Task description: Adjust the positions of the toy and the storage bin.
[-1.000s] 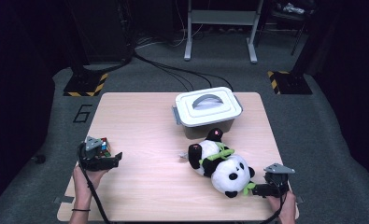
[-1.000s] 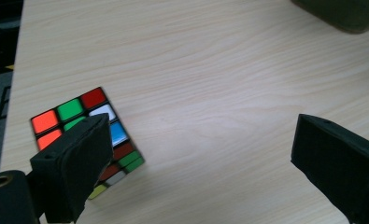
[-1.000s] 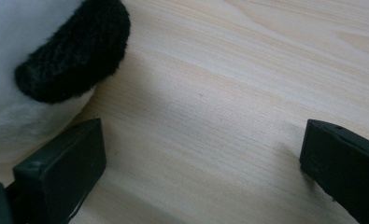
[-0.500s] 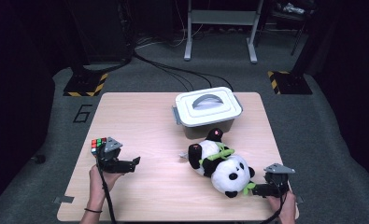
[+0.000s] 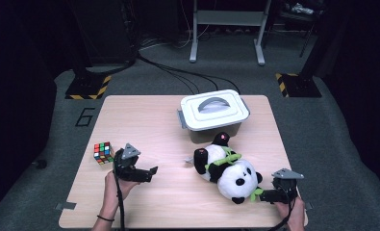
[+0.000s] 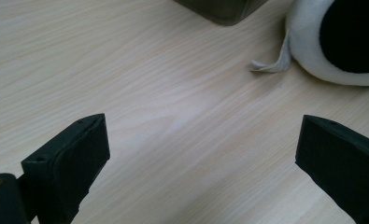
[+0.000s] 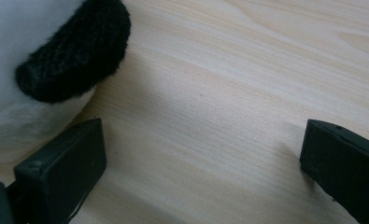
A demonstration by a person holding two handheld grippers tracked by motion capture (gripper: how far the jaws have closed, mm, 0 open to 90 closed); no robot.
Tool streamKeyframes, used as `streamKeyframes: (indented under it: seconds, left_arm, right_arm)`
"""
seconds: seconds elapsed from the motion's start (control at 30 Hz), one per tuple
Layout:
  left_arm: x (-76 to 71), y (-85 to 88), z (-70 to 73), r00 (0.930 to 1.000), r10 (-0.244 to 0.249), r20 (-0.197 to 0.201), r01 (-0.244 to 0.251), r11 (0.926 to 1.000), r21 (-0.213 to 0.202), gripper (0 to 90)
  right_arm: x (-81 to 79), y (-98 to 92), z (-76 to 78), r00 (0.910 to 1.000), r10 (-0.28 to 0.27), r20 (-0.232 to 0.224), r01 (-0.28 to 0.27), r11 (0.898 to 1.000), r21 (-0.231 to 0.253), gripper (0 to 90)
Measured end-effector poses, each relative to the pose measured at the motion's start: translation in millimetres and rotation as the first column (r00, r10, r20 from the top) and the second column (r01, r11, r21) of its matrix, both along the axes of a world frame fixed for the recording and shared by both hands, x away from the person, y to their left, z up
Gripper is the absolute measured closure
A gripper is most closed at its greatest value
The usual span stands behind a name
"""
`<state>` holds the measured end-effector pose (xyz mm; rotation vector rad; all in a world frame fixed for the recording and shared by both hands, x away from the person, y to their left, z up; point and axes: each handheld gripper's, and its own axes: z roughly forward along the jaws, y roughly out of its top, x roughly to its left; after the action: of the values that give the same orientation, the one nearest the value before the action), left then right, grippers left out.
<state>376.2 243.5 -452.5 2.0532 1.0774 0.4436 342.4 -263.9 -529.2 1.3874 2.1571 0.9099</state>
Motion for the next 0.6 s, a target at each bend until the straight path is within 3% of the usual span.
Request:
streamKeyframes:
  seconds: [0.33, 0.6]
  left_arm:
    - [-2.4, -30.7, 0.9, 0.9953, -0.097, -0.004, 0.096, 0.9949, -0.029, 2.3]
    - [-3.0, -58.9, 5.3, 0.9834, -0.181, -0.011, 0.180, 0.9819, -0.059, 1.7]
  right_arm:
    - [0.2, 0.0, -0.3, 1.0000, 0.001, 0.005, -0.001, 1.000, -0.002, 0.0]
    - [0.3, -0.1, -0.3, 1.0000, 0.002, 0.006, -0.002, 1.000, -0.004, 0.0]
